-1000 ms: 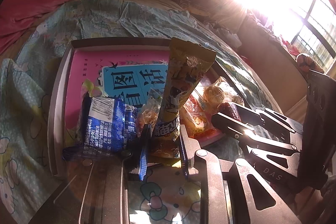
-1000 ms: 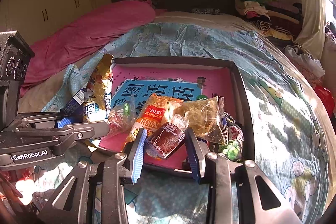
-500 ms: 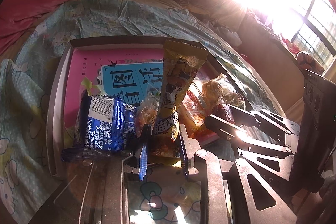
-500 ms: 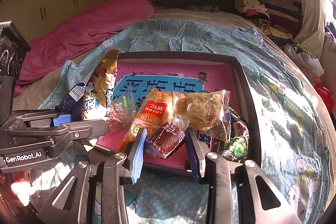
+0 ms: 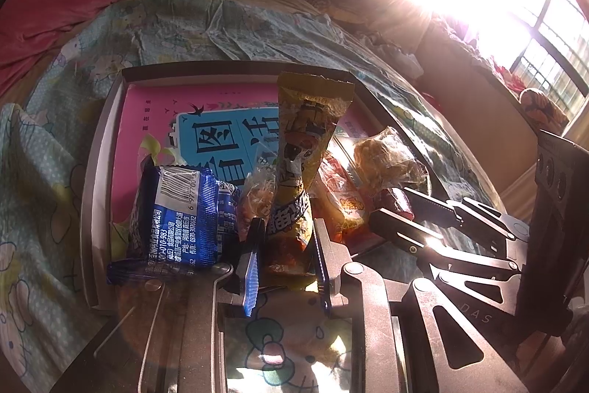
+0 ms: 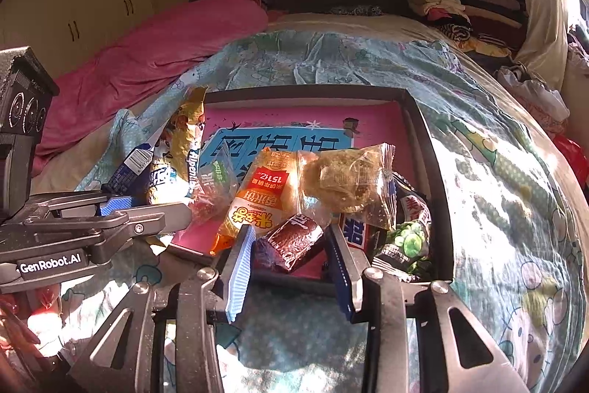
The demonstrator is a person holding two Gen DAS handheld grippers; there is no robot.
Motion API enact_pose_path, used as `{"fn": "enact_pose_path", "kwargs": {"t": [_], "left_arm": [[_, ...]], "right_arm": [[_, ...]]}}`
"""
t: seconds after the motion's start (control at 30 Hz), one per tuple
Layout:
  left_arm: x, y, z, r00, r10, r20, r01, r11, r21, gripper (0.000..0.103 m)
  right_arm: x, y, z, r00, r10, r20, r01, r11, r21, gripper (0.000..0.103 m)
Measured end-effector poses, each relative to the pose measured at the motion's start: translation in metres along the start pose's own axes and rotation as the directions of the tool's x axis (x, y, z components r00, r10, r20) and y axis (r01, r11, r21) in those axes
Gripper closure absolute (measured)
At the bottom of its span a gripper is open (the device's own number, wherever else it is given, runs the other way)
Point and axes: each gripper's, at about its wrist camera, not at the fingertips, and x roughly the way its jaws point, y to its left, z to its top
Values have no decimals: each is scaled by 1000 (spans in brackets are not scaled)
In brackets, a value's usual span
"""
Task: Organize snacks
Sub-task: 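Carry the stick snack over the tray with the left tool while the right tool carries the red packet, then open the left tool to drop the stick snack in the tray while the right tool releases the red packet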
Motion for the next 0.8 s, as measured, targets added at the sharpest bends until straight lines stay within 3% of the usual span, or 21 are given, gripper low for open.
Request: {"fn": "enact_pose_path", "kwargs": {"t": [0.27,0.8], "left_arm": [[2,-1,0,1000,-4,-7,4,1000,6,76],[-7,-13,-4,1000,5,9,-5,999,51,39]], "right_arm": [[-10,-2,-2,1000,4,13,-4,1000,12,61],[-24,-3,0,999,-7,40,6,1000,21,53]]}}
